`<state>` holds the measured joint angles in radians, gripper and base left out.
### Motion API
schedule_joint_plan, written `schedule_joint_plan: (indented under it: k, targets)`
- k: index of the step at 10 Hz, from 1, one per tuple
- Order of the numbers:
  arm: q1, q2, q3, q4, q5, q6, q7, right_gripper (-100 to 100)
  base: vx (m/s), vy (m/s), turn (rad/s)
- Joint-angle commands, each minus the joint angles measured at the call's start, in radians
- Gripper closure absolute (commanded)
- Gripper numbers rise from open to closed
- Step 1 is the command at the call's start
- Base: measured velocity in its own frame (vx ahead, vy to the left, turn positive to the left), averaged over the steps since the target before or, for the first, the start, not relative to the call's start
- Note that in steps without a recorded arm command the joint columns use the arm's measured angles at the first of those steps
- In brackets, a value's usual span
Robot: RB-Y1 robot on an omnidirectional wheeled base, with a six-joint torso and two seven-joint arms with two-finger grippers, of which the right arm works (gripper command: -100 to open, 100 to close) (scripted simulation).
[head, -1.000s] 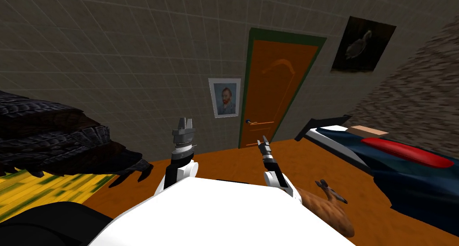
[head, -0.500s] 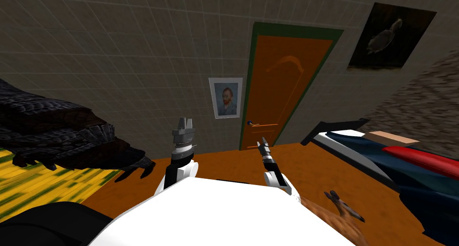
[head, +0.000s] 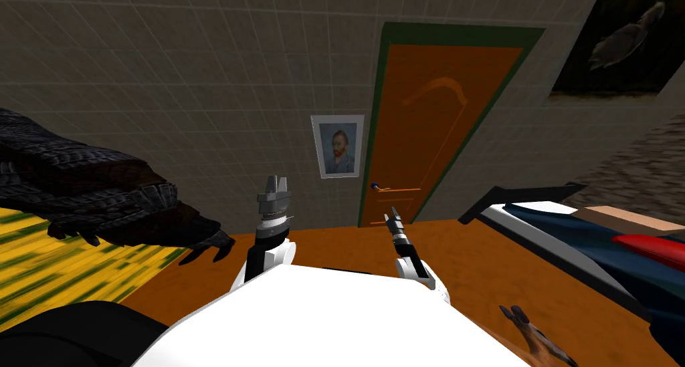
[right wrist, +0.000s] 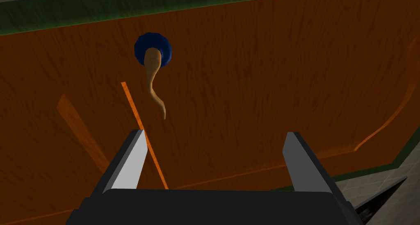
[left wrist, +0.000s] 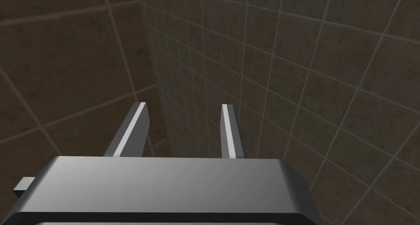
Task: Pull the door open
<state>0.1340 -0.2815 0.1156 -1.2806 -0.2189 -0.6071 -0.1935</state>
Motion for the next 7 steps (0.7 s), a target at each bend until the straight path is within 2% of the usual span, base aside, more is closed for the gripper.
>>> schedule_joint_plan:
  k: [1,7]
  targets:
    - [-0.017,-0.01,0.005,0.044,-0.006,-0.011,-0.009,-100,0.082,-0.047,0.087]
    - [-0.062,-0.039,0.02,0.171,-0.023,-0.041,-0.034,-100,0.078,-0.06,0.08]
